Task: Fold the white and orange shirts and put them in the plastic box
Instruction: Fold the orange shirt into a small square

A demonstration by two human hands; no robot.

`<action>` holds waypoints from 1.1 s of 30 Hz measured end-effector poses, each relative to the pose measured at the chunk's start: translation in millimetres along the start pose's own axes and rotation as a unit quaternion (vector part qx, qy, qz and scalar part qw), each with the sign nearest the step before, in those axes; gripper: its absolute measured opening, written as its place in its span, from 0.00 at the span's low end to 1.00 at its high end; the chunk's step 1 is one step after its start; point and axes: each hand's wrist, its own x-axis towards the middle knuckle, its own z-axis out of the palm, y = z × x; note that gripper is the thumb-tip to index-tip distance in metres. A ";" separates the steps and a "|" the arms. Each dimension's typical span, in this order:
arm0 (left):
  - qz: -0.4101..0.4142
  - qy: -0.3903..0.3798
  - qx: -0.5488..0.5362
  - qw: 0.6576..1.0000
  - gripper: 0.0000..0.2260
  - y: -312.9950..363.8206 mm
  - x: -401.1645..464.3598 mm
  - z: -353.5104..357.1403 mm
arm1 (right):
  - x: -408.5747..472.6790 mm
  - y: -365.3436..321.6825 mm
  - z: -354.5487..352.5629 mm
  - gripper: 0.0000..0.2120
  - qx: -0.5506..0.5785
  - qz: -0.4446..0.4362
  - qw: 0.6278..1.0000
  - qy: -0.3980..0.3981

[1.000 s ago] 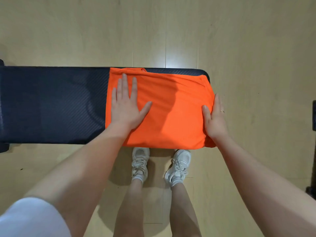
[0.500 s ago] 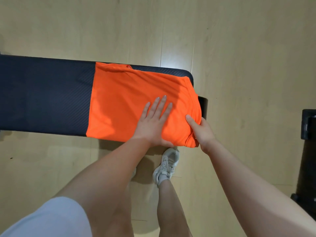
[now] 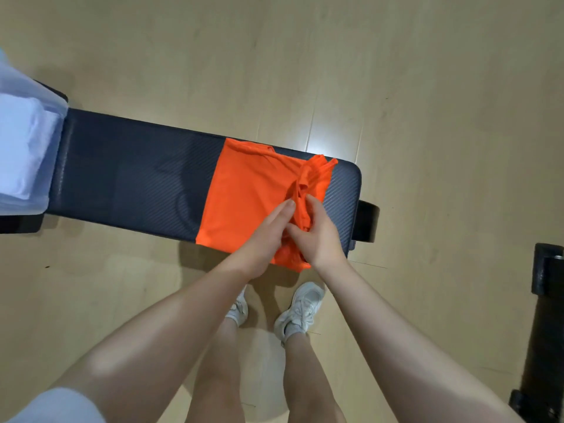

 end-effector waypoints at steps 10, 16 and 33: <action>-0.039 0.092 0.024 0.995 0.14 -14.7 7.3 -127.9 | 42.3 -37.8 63.7 0.23 -0.073 -0.017 0.984 -0.160; 0.037 0.112 0.289 0.950 0.30 -27.7 19.7 -131.1 | 96.2 -47.6 54.6 0.18 -0.287 -0.174 0.942 -0.018; 0.007 0.155 0.382 0.911 0.28 -33.8 19.0 -156.3 | 123.3 -52.5 75.9 0.13 -0.267 -0.206 0.939 0.068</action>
